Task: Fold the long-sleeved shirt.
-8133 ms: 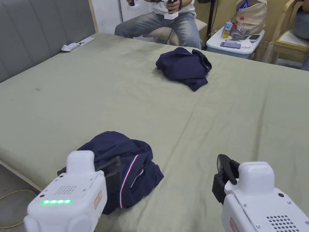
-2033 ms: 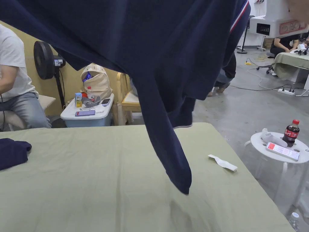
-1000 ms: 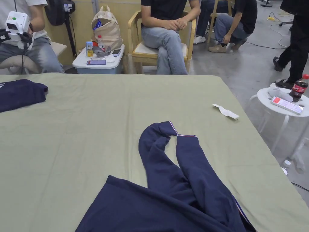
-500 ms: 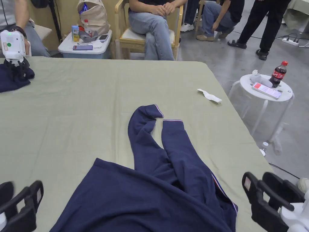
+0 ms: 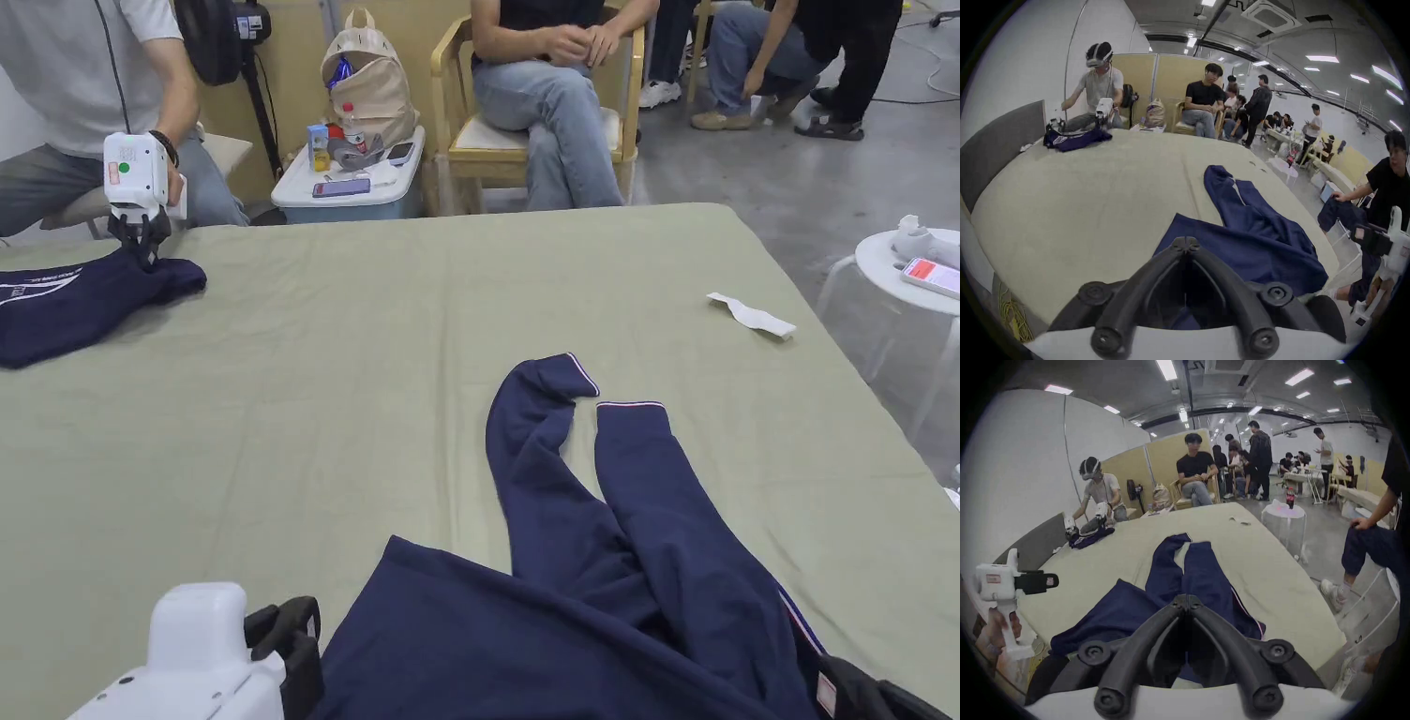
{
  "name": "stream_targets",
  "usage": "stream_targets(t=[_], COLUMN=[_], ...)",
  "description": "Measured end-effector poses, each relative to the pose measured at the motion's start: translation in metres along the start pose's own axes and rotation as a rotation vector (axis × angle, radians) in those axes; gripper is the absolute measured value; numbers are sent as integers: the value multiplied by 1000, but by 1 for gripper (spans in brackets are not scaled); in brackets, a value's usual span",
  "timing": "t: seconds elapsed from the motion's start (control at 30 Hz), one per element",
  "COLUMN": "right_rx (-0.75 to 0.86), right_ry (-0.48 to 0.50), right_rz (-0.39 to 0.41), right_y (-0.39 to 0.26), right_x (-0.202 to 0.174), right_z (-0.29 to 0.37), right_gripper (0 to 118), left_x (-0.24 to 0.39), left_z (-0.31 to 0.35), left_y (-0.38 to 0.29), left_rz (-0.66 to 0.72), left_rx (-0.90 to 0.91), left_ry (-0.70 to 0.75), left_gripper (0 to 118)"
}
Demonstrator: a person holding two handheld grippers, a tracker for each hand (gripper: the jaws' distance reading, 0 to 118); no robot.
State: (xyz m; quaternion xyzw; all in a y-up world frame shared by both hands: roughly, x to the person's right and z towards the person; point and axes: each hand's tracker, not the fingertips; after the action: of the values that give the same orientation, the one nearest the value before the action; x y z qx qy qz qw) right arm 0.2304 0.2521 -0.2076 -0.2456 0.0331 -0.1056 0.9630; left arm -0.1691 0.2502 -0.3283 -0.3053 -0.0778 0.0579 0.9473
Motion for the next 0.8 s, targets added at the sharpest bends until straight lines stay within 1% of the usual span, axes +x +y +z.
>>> stream_targets(t=[0.03,0.07,0.1,0.13,0.17,0.2,0.27,0.3,0.37,0.4,0.43,0.47,0.5,0.53,0.57,0.6,0.63,0.7,0.73,0.77,0.8], right_rx=[-10,-19,-27,-36,-46,-56,-78,-83,-97,-105,-114,-124,-133,-137,-143,-148,-151,-160,-158,-153,-144], right_ry=[-4,-9,-21,-29,-36,-39,-42,-51,-67,-75,-86,-99,-112,-120,-129,-137,-143,-143,-141,-144,-157], right_rz=[-14,-17,-16,-14,-14,-27,-74,-84,-92,-93,-91,-88,-88,-92,-100,-116,-130,-156,-154,-150,-136], right_y=[-3,-4,-4,-5,-6,-6,-7,-9,-11,-12,-14,-15,-17,-18,-20,-22,-22,-21,-20,-18,-17], right_x=[5,9,12,15,18,22,31,35,42,45,47,50,53,56,59,62,64,66,67,67,69], right_z=[-3,-5,-7,-9,-13,-16,-22,-26,-29,-30,-30,-31,-31,-31,-32,-33,-33,-32,-29,-25,-19], right_gripper=[0,0,0,0,0,0,0,0,0,0,0,0,0,0,1,0,0,1,1,1,0], left_x=[-5,-9,-14,-10,-11,-12,-22,-25,-30,-20,-17,-11,-7,-7,-10,-10,-10,-4,-4,-7,-11], left_z=[-21,-48,-74,-95,-126,-150,-201,-223,-260,-260,-258,-247,-252,-251,-250,-249,-248,-223,-208,-188,-156], left_y=[9,15,19,24,27,27,19,15,9,5,3,3,1,-3,0,0,3,9,16,25,36], left_rz=[-16,-33,-45,-58,-80,-102,-126,-112,-89,-81,-143,-248,-299,-315,-235,-213,-254,-219,-244,-205,-118], left_rx=[-60,-153,-163,-179,-227,-241,-252,-273,-412,-462,-404,-296,-371,-335,-335,-326,-335,-332,-268,-186,-119], left_ry=[-2,-49,-80,-91,-87,-73,-158,-155,-177,-174,-161,-170,-105,-55,-88,-32,-19,-42,-42,-58,-74], left_gripper=[0,19,50,75,76,73,73,73,73,72,75,72,60,50,26,4,2,1,1,1,1])
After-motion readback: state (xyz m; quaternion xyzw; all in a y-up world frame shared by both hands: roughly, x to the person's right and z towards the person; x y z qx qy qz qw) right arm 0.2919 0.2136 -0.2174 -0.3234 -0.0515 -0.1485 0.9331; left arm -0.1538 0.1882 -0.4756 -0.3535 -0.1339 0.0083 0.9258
